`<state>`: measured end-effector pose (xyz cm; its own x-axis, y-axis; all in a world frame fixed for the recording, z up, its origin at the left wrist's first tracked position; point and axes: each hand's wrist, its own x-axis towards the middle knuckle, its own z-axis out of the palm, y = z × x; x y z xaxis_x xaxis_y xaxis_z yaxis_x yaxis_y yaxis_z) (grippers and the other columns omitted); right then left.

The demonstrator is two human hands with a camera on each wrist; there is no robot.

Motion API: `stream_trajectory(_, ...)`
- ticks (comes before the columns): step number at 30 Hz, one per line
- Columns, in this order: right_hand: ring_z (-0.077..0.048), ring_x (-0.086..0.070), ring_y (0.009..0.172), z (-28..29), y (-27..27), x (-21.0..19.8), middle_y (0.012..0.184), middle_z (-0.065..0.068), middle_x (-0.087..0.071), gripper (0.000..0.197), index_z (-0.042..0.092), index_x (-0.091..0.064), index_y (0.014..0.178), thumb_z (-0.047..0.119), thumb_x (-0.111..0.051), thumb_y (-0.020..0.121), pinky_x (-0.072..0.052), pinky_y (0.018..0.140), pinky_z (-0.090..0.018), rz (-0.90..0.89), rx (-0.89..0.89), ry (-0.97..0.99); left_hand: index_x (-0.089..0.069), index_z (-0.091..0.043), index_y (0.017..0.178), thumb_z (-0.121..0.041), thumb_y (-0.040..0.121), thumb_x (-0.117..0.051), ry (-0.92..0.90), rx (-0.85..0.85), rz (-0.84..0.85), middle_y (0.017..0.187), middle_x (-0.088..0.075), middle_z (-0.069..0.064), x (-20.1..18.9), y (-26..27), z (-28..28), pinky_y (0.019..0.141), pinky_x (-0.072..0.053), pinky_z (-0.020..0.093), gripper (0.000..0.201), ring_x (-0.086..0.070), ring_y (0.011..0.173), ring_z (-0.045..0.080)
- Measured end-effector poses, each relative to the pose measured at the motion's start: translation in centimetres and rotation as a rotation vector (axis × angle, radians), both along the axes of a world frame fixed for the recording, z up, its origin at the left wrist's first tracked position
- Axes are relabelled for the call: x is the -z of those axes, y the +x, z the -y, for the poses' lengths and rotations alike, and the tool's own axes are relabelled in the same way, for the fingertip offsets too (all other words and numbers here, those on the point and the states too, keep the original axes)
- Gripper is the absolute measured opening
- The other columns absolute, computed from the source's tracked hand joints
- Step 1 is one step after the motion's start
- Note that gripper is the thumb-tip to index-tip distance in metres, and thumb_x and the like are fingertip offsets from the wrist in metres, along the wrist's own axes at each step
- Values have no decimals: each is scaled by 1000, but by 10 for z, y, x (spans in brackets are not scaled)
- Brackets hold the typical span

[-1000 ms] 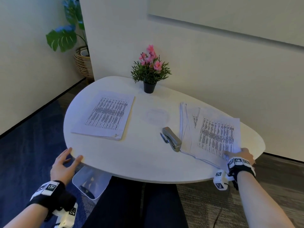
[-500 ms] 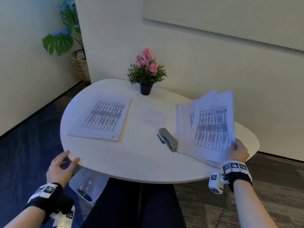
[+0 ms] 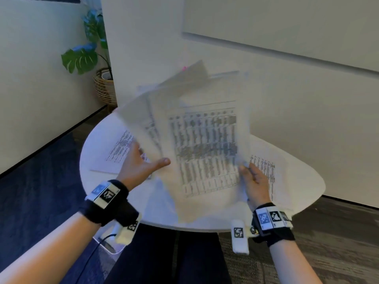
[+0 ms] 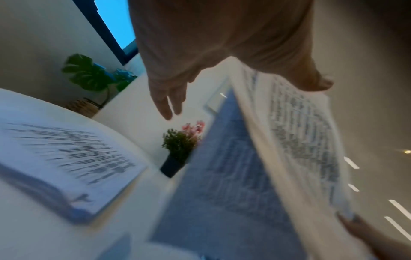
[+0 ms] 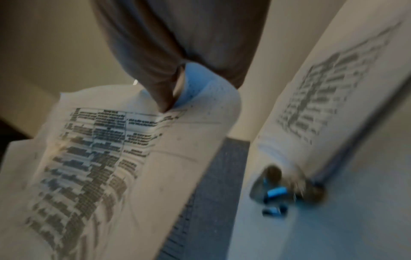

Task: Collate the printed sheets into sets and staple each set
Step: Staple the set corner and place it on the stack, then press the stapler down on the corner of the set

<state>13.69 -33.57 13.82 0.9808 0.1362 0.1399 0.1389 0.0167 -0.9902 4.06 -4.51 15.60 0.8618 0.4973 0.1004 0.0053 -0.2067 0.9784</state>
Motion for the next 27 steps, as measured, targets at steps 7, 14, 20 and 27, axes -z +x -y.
stream_trajectory(7, -26, -63, 76, -39, 28, 35, 81, -8, -68, 12, 16, -68, 86, 27, -64, 89, -51, 72, -35, 16, -178, -549, -66, -35, 86, -24, 78, -77, 38, -283, 197, 84, -67, -16, -26, -9, 9, 85, -56, 42, 18, -66, 83, 6)
stream_trajectory(14, -25, -57, 85, -59, 77, 76, 108, -12, -54, 53, 11, -53, 113, 51, -63, 79, -50, 69, -31, -39, -168, -1377, -71, -12, 98, -15, 89, -66, 537, -245, 395, 71, -59, -29, -59, -33, 14, 61, -38, -1, 11, -53, 69, -21)
stream_trajectory(20, -11, -26, 51, -67, 61, 62, 61, 0, -31, 41, 17, -36, 69, 47, -41, 96, -28, 54, -23, -136, -94, -1063, -64, -21, 104, -24, 92, -61, 263, -349, 123, 79, -60, -16, -59, -34, 10, 53, -39, 3, 12, -56, 64, -12)
stream_trajectory(27, -26, -64, 74, -31, 52, 42, 94, -13, -65, 15, 18, -50, 95, 11, -63, 89, -54, 64, -38, -320, 195, 78, -58, -4, 113, -19, 97, -50, 384, -125, -441, 96, -64, 11, 41, -35, 9, 63, -33, 22, 24, -54, 78, 20)
